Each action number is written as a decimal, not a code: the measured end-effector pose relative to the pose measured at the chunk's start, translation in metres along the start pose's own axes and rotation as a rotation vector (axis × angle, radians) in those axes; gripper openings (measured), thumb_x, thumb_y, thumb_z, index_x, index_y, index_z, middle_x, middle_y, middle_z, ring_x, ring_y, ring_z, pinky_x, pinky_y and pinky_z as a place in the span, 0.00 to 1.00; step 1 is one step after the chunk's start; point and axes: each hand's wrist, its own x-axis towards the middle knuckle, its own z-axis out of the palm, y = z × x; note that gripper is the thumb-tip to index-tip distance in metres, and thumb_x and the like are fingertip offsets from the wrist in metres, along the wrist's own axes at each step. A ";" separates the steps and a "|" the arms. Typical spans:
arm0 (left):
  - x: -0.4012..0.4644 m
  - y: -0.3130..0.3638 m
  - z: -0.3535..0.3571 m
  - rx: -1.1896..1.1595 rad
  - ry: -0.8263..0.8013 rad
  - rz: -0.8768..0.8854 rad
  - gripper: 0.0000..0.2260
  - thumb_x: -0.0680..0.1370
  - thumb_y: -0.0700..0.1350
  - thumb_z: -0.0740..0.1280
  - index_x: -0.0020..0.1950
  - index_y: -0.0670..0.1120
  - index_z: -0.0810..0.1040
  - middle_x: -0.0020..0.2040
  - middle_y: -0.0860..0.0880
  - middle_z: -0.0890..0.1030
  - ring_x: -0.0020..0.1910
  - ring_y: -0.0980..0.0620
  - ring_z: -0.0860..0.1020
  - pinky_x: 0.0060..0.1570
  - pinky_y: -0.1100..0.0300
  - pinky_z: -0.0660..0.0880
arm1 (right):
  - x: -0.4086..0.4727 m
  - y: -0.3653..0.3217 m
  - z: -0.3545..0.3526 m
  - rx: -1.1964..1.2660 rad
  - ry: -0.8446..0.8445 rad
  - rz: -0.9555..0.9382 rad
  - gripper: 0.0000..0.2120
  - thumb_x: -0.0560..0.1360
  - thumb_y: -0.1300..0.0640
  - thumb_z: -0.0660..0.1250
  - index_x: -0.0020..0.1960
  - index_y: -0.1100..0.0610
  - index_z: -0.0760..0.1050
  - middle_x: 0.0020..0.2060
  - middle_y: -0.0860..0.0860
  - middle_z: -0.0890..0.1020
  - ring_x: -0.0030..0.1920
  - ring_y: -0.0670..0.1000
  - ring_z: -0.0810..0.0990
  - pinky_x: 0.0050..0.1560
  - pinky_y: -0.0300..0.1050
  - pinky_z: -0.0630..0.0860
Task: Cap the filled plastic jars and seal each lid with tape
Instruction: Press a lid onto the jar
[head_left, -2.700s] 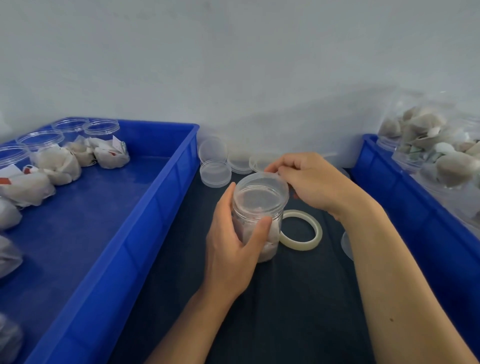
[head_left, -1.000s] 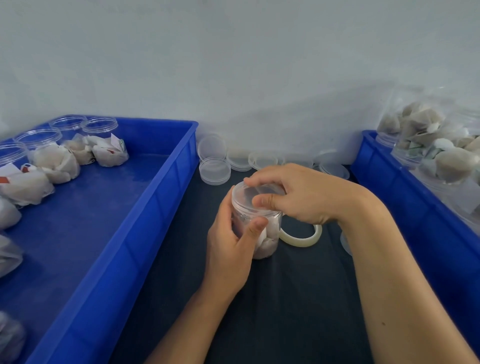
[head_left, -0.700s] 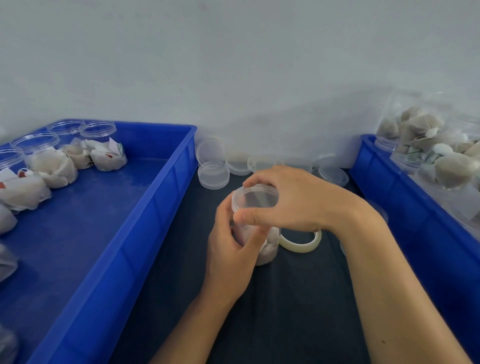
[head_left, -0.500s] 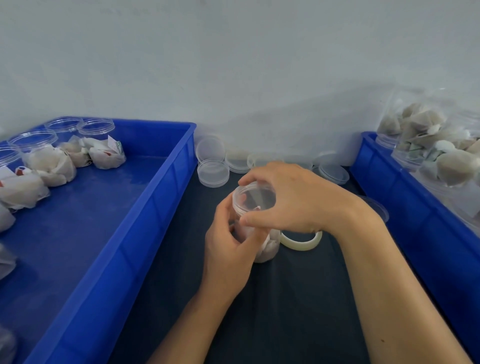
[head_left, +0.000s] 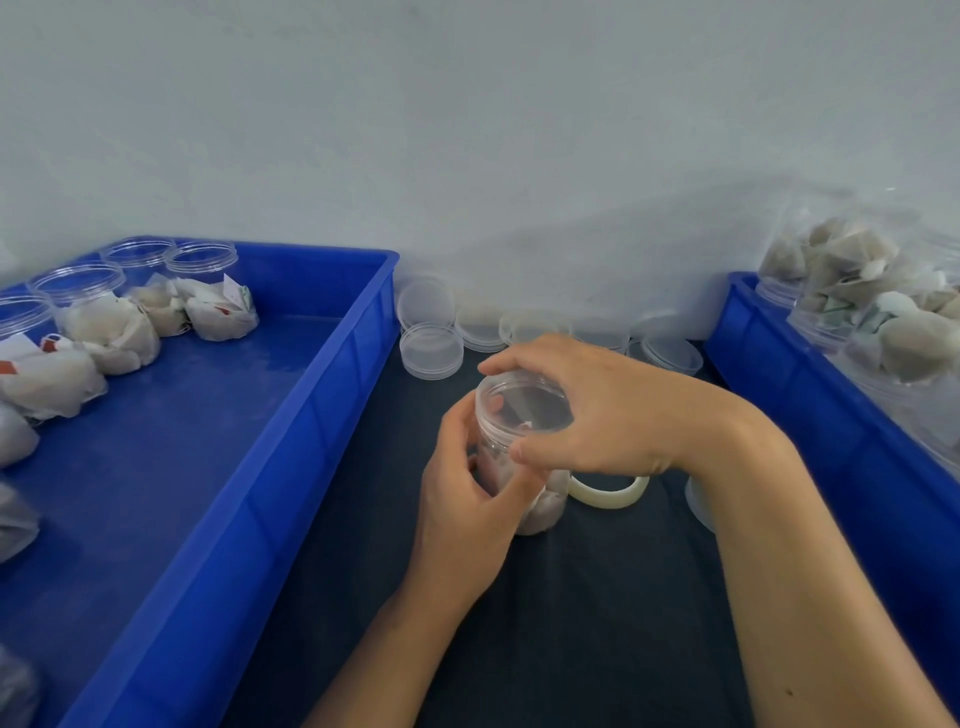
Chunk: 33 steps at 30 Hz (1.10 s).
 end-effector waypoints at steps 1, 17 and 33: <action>0.000 0.001 0.000 -0.005 -0.001 0.005 0.27 0.75 0.59 0.76 0.72 0.63 0.72 0.66 0.58 0.82 0.65 0.55 0.82 0.56 0.58 0.79 | 0.001 0.000 0.001 0.005 -0.013 0.004 0.33 0.75 0.45 0.73 0.76 0.31 0.65 0.69 0.32 0.68 0.68 0.38 0.68 0.65 0.41 0.68; 0.000 0.004 -0.004 0.005 -0.004 0.051 0.27 0.76 0.68 0.72 0.72 0.60 0.74 0.63 0.58 0.83 0.59 0.59 0.83 0.52 0.70 0.76 | 0.001 0.019 -0.002 0.168 -0.090 -0.087 0.32 0.76 0.46 0.77 0.75 0.32 0.69 0.68 0.28 0.70 0.71 0.32 0.69 0.72 0.41 0.69; 0.002 0.006 -0.007 0.063 0.006 0.061 0.20 0.78 0.60 0.68 0.69 0.60 0.74 0.62 0.59 0.82 0.62 0.57 0.82 0.54 0.67 0.77 | -0.001 0.021 -0.005 0.377 -0.019 -0.090 0.13 0.82 0.49 0.71 0.66 0.38 0.82 0.61 0.37 0.84 0.64 0.41 0.82 0.71 0.53 0.75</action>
